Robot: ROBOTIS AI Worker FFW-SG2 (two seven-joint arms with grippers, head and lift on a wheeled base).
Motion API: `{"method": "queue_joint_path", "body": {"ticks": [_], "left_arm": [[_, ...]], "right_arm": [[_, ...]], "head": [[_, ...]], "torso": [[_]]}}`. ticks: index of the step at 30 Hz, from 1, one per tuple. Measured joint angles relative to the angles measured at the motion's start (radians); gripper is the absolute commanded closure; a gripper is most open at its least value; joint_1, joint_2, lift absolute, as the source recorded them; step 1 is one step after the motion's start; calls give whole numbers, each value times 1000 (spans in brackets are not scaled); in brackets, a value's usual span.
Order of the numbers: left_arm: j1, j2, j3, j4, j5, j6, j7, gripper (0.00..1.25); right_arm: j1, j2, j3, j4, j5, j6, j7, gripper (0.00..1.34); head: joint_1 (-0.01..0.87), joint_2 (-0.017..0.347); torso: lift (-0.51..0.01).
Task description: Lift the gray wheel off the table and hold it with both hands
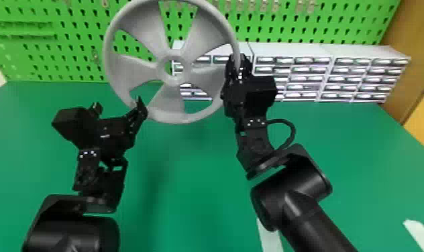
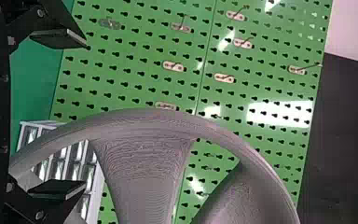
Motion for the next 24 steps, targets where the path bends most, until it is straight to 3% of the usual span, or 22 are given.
{"method": "queue_joint_path", "body": {"ticks": [18, 24], "left_arm": [[-27, 0, 0, 59, 2, -44, 0, 216], [-36, 0, -3, 60, 1, -51, 0, 292]], "right_arm": [[0, -4, 7, -22, -10, 0, 1, 1141], [1, -6, 15, -23, -10, -2, 1, 1141]], "head": [[711, 15], [711, 15]], "torso": [[-98], [-98]]}}
